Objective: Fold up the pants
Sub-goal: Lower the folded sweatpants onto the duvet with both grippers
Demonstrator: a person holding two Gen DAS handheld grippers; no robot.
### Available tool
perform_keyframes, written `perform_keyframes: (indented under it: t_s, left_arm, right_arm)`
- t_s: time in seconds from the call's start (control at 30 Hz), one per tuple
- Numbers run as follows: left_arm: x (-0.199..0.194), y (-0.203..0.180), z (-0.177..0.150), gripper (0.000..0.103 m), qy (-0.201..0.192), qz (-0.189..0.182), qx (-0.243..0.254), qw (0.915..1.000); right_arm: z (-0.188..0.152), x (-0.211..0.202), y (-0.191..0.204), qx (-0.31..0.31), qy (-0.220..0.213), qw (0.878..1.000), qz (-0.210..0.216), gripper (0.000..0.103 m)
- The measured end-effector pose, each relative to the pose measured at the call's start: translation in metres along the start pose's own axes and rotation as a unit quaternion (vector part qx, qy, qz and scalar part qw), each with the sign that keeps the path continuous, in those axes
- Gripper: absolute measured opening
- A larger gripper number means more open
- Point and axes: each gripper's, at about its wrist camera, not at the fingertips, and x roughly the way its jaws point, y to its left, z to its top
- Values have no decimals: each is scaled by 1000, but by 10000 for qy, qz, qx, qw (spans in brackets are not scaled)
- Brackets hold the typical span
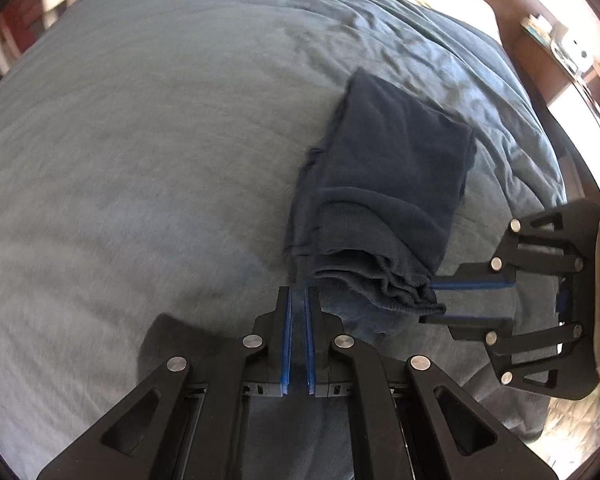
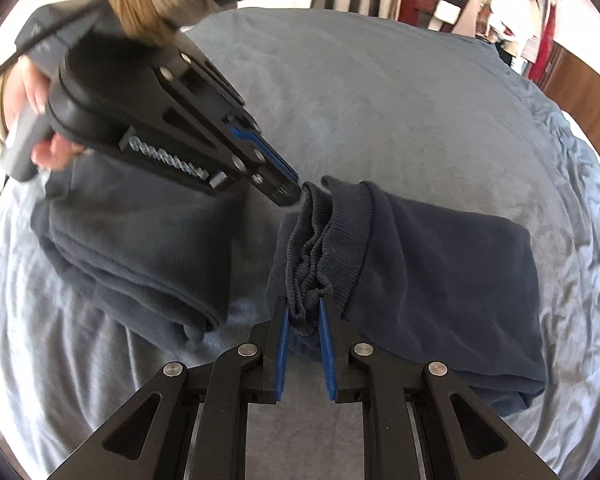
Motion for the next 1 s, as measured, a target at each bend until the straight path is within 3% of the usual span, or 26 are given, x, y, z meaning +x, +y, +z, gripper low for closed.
perform_keyframes:
  t_s: [0.13,0.23,0.33,0.4,0.63,1.0]
  left_arm:
    - [-19,-4,4,14,-210,-114,-111,9997]
    - [-20,-12,13,16,-190,-310,28,9993]
    - [-15,-12,25,16,-142,-513,-20,9986]
    - [-13,-10,33,16,-163,-687,-152,9974]
    - [6,-8,45,22,88,-702,-204,9973]
    - [15,-6,39,24,269,-700,-150,9971]
  right_arm:
    - [-3,-11,2,-343,-197,9992,-84,22]
    - [-5,-25,-3,-82,-305,9993,200,22]
    - [-5,-40,-16,414,-556,9976,31,22]
    - [-5,-38,-21,724,-494,9961,-36,22]
    - [-3,-25,-24,1283,-485,9901,-292,21]
    - [-3,-11,-11,1141,-448,9922,-243,21]
